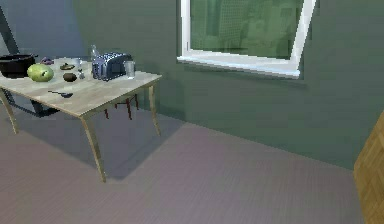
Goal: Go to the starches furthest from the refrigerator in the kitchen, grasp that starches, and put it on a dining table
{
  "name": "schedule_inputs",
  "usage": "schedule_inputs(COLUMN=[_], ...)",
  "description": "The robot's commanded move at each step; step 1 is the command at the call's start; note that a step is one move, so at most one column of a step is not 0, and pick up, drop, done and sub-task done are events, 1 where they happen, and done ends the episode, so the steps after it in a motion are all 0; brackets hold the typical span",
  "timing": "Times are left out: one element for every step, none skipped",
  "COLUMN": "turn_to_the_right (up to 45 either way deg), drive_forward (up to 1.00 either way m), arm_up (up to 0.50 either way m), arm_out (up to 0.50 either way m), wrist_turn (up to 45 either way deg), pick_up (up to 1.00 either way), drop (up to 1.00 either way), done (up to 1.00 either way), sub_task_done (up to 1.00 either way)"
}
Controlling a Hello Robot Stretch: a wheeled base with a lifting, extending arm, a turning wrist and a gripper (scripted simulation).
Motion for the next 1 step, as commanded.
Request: schedule_inputs(turn_to_the_right=[0.0], drive_forward=[0.00], arm_up=[0.00], arm_out=[0.00], wrist_turn=[-45.0], pick_up=[0.00], drop=[0.00], done=[0.00], sub_task_done=[0.00])
